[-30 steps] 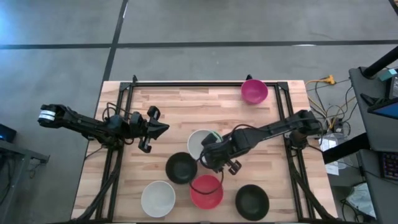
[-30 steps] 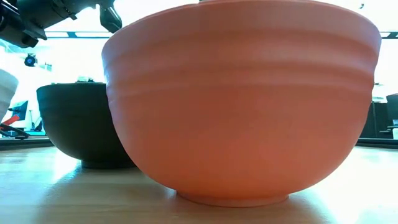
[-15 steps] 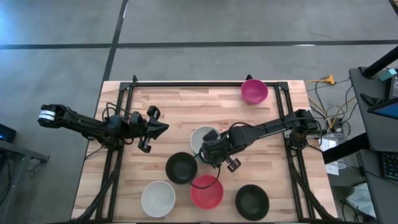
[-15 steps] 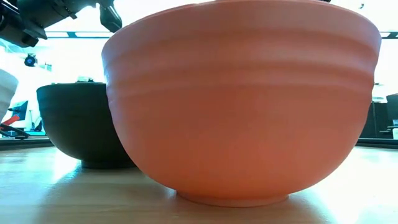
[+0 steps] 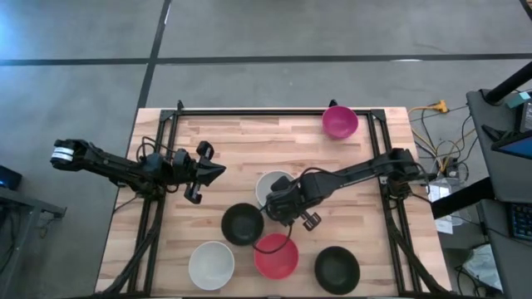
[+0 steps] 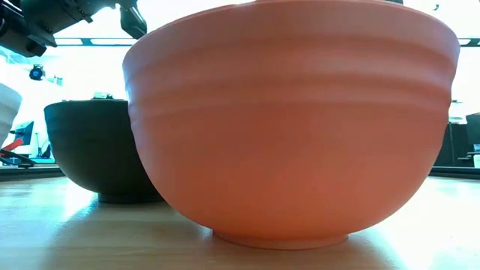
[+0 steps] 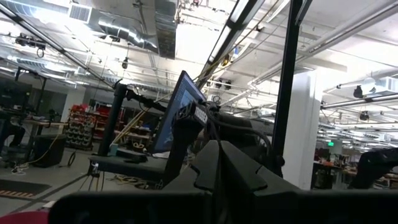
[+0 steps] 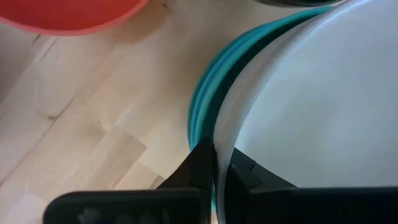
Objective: Nest bowls inside each other
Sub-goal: Stack the top white bowl on top of the light blue bowl, then stack the top black bowl on top of the top white bowl
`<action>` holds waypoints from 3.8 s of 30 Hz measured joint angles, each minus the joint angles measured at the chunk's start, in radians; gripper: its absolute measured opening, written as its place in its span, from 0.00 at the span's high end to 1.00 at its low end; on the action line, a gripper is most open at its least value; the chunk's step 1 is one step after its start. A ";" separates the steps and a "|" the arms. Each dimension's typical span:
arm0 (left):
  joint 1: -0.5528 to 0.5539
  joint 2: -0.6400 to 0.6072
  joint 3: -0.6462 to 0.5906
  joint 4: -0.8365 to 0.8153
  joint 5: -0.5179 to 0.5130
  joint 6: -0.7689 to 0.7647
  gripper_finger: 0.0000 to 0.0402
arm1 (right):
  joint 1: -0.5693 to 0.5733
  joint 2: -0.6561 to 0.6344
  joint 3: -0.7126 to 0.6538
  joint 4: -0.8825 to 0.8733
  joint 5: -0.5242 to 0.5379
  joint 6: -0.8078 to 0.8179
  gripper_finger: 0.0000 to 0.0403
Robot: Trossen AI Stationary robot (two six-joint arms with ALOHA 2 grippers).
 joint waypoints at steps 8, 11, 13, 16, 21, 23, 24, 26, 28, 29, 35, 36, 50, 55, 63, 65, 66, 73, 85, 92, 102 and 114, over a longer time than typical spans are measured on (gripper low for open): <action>0.000 0.000 0.000 -0.001 0.000 -0.002 1.00 | 0.000 0.014 0.000 -0.002 0.001 -0.005 0.98; 0.000 0.000 0.000 -0.001 0.000 -0.002 1.00 | 0.000 0.014 0.000 -0.002 0.001 0.022 0.98; 0.000 0.000 0.000 0.000 0.000 -0.002 1.00 | 0.000 0.014 0.000 0.000 0.001 0.047 0.98; 0.000 0.000 0.000 0.000 0.000 -0.002 1.00 | -0.001 0.014 0.000 0.001 -0.017 0.059 0.98; 0.000 0.000 0.000 -0.001 0.000 -0.001 1.00 | -0.003 0.014 0.000 0.002 -0.067 0.088 0.97; 0.000 0.000 0.000 -0.001 0.000 -0.001 1.00 | -0.003 0.011 0.000 0.002 -0.072 0.090 0.95; 0.000 0.000 0.000 -0.001 0.000 -0.001 1.00 | -0.003 0.008 -0.001 0.004 -0.073 0.091 0.93; 0.000 0.000 0.000 -0.001 0.000 -0.001 1.00 | -0.003 0.002 -0.001 0.007 -0.073 0.099 0.90; 0.000 0.000 0.000 -0.001 0.000 -0.001 1.00 | -0.003 -0.008 -0.001 0.009 -0.073 0.115 0.87; 0.000 0.000 0.000 -0.001 0.000 -0.001 1.00 | -0.003 -0.014 -0.001 0.011 -0.073 0.121 0.85; 0.000 -0.001 -0.001 -0.001 0.000 -0.001 1.00 | -0.002 -0.048 -0.001 0.016 -0.072 0.150 0.78; 0.000 -0.001 -0.001 -0.001 0.000 -0.001 1.00 | -0.002 -0.054 -0.001 0.017 -0.072 0.150 0.78; 0.000 -0.003 -0.001 0.000 0.000 -0.025 1.00 | 0.000 -0.056 0.029 0.031 -0.069 0.163 0.90; 0.000 -0.003 -0.001 0.000 0.000 -0.025 1.00 | 0.000 -0.052 0.028 0.030 -0.069 0.160 0.96; 0.000 -0.002 0.006 0.017 0.000 -0.026 1.00 | 0.000 -0.052 0.027 0.030 -0.069 0.166 0.98; -0.001 -0.002 0.006 0.028 0.001 -0.028 1.00 | 0.000 -0.053 0.027 0.029 -0.069 0.168 0.98; -0.001 -0.002 0.006 0.031 0.001 -0.029 1.00 | 0.000 -0.053 0.027 0.029 -0.069 0.168 0.98; 0.000 -0.010 0.009 0.047 0.024 -0.303 1.00 | 0.000 -0.061 0.027 0.028 -0.070 0.179 0.98; 0.001 -0.005 0.017 0.154 -0.002 -0.409 1.00 | 0.000 -0.070 0.121 0.025 -0.070 0.198 0.98; -0.002 -0.082 0.030 0.016 0.044 -0.383 1.00 | 0.000 -0.071 0.158 0.019 -0.069 0.271 0.98; -0.008 -0.222 0.361 -1.122 0.070 -0.251 1.00 | 0.000 -0.076 0.152 0.001 -0.070 0.386 0.98; -0.030 -0.071 0.526 -1.593 0.169 -0.212 1.00 | -0.028 -0.081 0.151 -0.192 -0.069 0.493 0.98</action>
